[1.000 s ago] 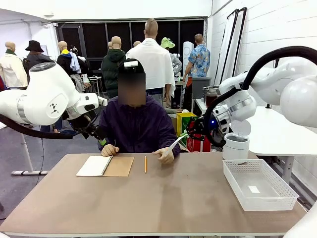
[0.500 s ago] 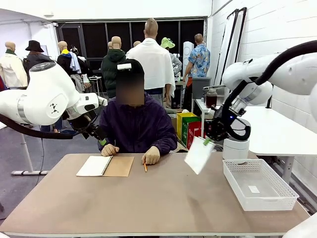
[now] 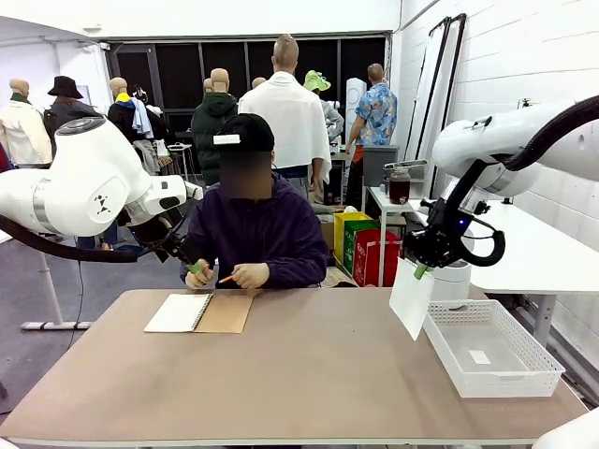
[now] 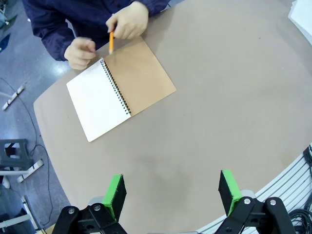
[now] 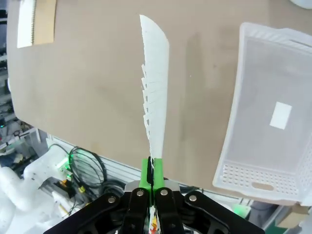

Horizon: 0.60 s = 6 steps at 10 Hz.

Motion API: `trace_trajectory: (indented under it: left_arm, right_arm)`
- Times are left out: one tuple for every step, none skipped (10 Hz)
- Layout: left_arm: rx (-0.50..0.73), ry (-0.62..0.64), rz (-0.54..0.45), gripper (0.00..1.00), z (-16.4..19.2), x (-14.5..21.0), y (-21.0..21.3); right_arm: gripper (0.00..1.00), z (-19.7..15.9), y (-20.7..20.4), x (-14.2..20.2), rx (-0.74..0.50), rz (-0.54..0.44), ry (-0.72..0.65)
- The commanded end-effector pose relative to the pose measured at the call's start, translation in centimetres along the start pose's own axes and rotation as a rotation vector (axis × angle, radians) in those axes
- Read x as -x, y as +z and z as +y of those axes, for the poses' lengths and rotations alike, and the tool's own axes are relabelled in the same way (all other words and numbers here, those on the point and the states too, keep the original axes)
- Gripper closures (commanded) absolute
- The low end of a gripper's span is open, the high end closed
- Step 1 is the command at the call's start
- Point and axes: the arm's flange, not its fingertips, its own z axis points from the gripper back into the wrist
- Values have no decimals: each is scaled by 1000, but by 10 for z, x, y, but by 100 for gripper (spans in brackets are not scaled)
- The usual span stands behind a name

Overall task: Sort the paper based on its condition.
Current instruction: If a person hands you a paper, place it in the Organizing basket , and if it's crumpled, put it in the Trash can.

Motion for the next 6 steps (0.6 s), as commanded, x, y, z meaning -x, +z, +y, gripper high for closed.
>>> trace_trajectory:
  left_arm:
    - [10, 4, -5, 0, 0, 0, 1]
    - [10, 4, -5, 0, 0, 0, 1]
    - [10, 4, -5, 0, 0, 0, 1]
    - [10, 4, -5, 0, 0, 0, 1]
    - [10, 4, -5, 0, 0, 0, 1]
    - [10, 4, -5, 0, 0, 0, 1]
  right_arm:
    - [100, 5, -5, -5, -24, 35, 20]
    - [100, 5, -5, -5, -24, 35, 20]
    - [100, 5, -5, -5, -24, 35, 20]
    - [100, 3, -6, -1, -4, 22, 6]
    - [100, -11, -2, 6, 11, -8, -8]
    - [100, -26, 2, 13, 13, -40, -12]
